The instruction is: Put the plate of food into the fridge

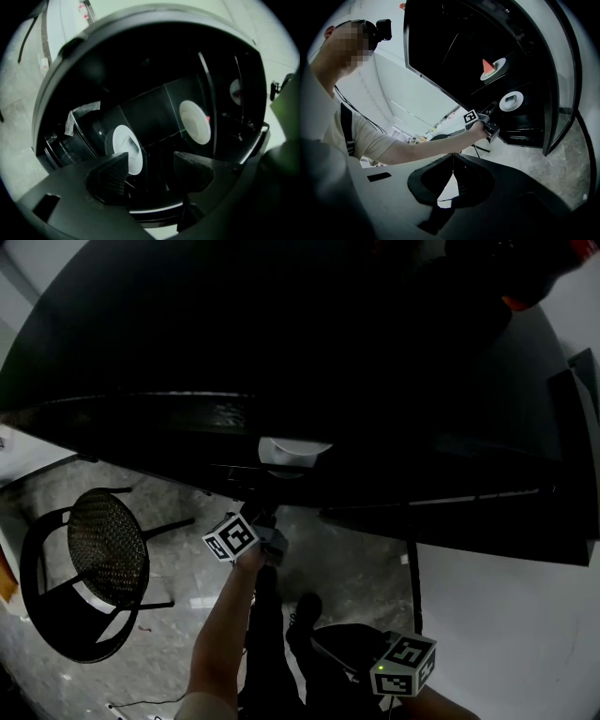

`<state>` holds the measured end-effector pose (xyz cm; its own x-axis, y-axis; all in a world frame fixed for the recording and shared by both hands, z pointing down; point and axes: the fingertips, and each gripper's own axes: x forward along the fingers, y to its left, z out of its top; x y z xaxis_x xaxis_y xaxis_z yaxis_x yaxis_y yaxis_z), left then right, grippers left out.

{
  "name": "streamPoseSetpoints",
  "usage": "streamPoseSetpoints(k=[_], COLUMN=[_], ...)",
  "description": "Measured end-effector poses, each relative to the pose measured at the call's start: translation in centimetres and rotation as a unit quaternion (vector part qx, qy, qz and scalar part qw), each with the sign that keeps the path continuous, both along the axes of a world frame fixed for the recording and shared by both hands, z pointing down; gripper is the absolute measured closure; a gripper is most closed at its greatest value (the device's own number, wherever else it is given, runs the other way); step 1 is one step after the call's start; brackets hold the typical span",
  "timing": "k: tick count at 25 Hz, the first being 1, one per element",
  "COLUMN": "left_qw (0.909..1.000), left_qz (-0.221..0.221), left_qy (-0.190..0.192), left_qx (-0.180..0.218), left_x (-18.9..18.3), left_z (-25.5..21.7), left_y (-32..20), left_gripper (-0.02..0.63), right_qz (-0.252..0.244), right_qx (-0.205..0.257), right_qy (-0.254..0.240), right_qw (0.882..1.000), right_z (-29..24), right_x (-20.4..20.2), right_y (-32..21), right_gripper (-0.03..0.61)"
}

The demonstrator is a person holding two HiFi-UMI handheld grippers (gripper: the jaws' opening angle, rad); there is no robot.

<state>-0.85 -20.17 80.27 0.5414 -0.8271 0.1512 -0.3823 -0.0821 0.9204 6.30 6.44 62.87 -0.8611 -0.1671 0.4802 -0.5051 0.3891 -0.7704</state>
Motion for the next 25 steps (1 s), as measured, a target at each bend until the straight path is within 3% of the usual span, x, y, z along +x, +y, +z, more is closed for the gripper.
streamPoseSetpoints(k=[4,12,15,20,21,22,25], left_qw=[0.9997,0.9957,0.9954,0.9936,0.9922,0.9906,0.9844], left_qz=[0.021,0.074,0.065,0.042,0.041,0.042,0.069], left_qy=[0.002,-0.046,-0.058,-0.086,-0.093,-0.099,-0.133], left_qx=[0.016,0.031,0.040,0.061,0.073,0.085,0.092], left_x=[-0.9,-2.6,-4.0,-6.7,-7.3,-7.7,-8.6], left_z=[-2.3,-8.1,-11.2,-16.9,-18.2,-19.6,-22.6], left_y=[1.4,6.5,7.6,9.0,8.6,8.4,9.6], left_gripper=[0.331,0.333,0.349,0.441,0.497,0.599,0.604], right_qz=[-0.003,0.000,0.004,0.023,0.024,0.021,0.016], right_qx=[0.017,0.060,0.087,0.140,0.153,0.164,0.183], right_qy=[-0.005,0.007,0.020,0.036,0.035,0.036,0.033], right_qw=[1.000,0.998,0.996,0.989,0.987,0.986,0.983], right_z=[-1.1,-5.5,-7.8,-12.5,-13.6,-14.6,-17.2], right_x=[-1.0,-1.3,-0.9,-0.1,-0.1,0.0,0.1], right_y=[-0.6,-1.5,-2.1,-3.6,-4.3,-4.9,-4.4], right_gripper=[0.557,0.557,0.557,0.557,0.557,0.557,0.557])
